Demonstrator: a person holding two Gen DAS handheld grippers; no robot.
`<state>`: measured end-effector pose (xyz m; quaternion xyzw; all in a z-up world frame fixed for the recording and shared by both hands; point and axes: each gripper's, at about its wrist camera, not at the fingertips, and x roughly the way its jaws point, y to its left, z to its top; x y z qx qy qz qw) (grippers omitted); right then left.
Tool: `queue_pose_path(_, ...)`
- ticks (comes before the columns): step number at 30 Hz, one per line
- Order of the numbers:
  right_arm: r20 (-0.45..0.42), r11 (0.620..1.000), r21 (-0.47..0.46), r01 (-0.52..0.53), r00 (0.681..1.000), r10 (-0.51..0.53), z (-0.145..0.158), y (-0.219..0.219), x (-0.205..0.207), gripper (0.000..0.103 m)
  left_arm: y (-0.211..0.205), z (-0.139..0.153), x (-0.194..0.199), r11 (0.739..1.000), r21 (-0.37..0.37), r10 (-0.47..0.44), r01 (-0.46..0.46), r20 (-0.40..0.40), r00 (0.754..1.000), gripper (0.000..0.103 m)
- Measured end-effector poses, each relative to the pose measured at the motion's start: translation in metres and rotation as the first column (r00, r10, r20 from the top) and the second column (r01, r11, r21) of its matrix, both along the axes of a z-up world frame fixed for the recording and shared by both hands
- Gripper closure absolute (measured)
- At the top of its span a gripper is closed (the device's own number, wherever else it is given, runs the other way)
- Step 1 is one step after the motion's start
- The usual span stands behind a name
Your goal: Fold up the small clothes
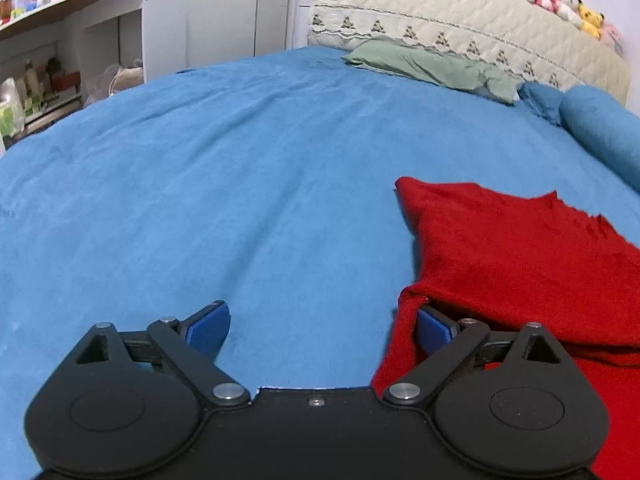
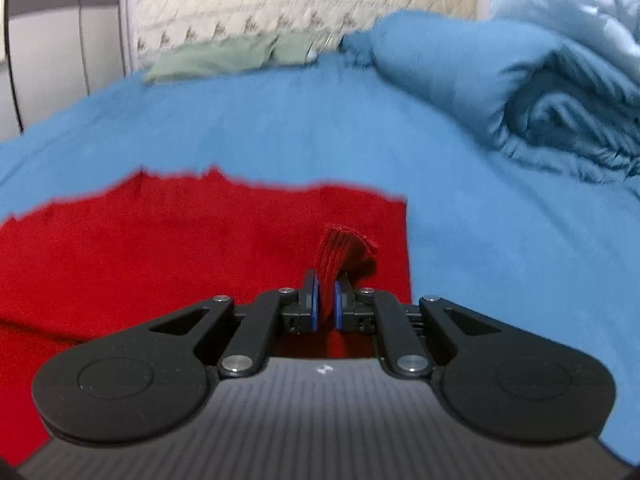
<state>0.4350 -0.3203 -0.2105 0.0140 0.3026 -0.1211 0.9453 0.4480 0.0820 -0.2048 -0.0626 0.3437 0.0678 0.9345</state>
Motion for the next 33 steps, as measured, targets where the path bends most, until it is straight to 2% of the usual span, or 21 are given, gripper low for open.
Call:
queue_pose_path(2, 0.008, 1.000, -0.001, 0.013, 1.000, -0.013, -0.001, 0.000, -0.004, 0.071, 0.000, 0.002, 0.000, 1.000, 0.001, -0.002, 0.002, -0.004, 1.000, 0.004)
queue_pose_path(3, 0.006, 0.999, -0.002, 0.037, 0.999, -0.037, 0.001, -0.001, -0.005, 0.053, -0.001, 0.004, -0.001, 1.000, 0.002, -0.004, 0.004, -0.011, 1.000, 0.004)
queue_pose_path(4, 0.017, 0.998, -0.013, 0.058, 0.998, -0.058, 0.005, -0.001, -0.009, 0.029, -0.002, 0.008, -0.003, 1.000, 0.001, -0.005, 0.005, -0.013, 1.000, 0.005)
queue_pose_path(6, 0.115, 0.997, -0.049, 0.055, 0.992, -0.049, 0.016, 0.004, -0.025, 0.015, -0.003, 0.015, -0.009, 1.000, -0.001, -0.015, 0.015, 0.008, 1.000, 0.005)
queue_pose_path(7, 0.152, 0.998, -0.062, 0.034, 0.988, -0.025, 0.021, 0.009, -0.031, 0.013, -0.005, 0.020, -0.013, 1.000, 0.005, -0.027, 0.027, 0.029, 0.999, 0.005)
queue_pose_path(9, 0.156, 0.998, -0.060, -0.018, 0.987, 0.027, 0.024, 0.017, -0.033, 0.013, -0.010, 0.027, -0.015, 0.998, 0.009, -0.056, 0.056, 0.061, 0.997, 0.005)
queue_pose_path(14, 0.046, 0.994, -0.050, -0.096, 0.994, 0.098, 0.005, 0.028, -0.008, 0.013, -0.022, 0.029, -0.015, 0.994, 0.012, -0.108, 0.107, 0.099, 0.989, 0.004)
queue_pose_path(16, 0.011, 0.997, -0.021, -0.075, 0.997, 0.075, -0.008, 0.023, -0.002, 0.012, -0.022, 0.024, -0.006, 0.995, 0.010, -0.102, 0.101, 0.069, 0.992, 0.004)
queue_pose_path(18, 0.021, 0.998, 0.018, -0.054, 0.998, 0.054, -0.012, 0.018, -0.002, 0.006, -0.018, 0.015, 0.005, 0.996, 0.000, -0.089, 0.089, 0.034, 0.995, 0.004)
queue_pose_path(20, 0.020, 0.998, 0.046, -0.051, 0.999, 0.050, -0.013, 0.012, -0.002, 0.005, -0.010, -0.001, 0.014, 0.996, -0.026, -0.085, 0.085, -0.030, 0.996, 0.002)
queue_pose_path(21, 0.020, 0.997, 0.049, -0.055, 0.998, 0.054, -0.012, 0.011, -0.004, 0.005, -0.010, -0.003, 0.012, 0.996, -0.029, -0.084, 0.084, -0.008, 0.996, 0.001)
queue_pose_path(23, 0.030, 0.998, 0.037, -0.056, 0.998, 0.055, -0.009, 0.010, -0.007, 0.005, -0.016, -0.001, 0.014, 0.997, 0.009, -0.082, 0.082, -0.023, 0.996, 0.000)
queue_pose_path(24, 0.044, 0.999, 0.026, -0.045, 0.998, 0.044, -0.004, 0.010, -0.009, 0.005, -0.019, 0.001, 0.015, 0.996, 0.023, -0.080, 0.081, -0.029, 0.996, 0.001)
queue_pose_path(27, 0.096, 0.999, 0.049, -0.022, 0.995, 0.017, 0.015, 0.004, -0.027, 0.005, -0.016, 0.012, 0.012, 0.997, -0.019, -0.081, 0.080, -0.028, 0.996, 0.004)
queue_pose_path(29, 0.124, 0.998, 0.051, -0.028, 0.992, 0.021, 0.033, 0.003, -0.040, 0.005, -0.014, 0.026, 0.004, 0.998, -0.013, -0.070, 0.069, -0.017, 0.997, 0.004)
queue_pose_path(33, 0.201, 0.997, -0.018, -0.073, 0.977, 0.075, 0.086, 0.005, -0.083, 0.005, -0.019, 0.068, -0.024, 0.996, 0.016, -0.087, 0.086, 0.030, 0.996, 0.003)
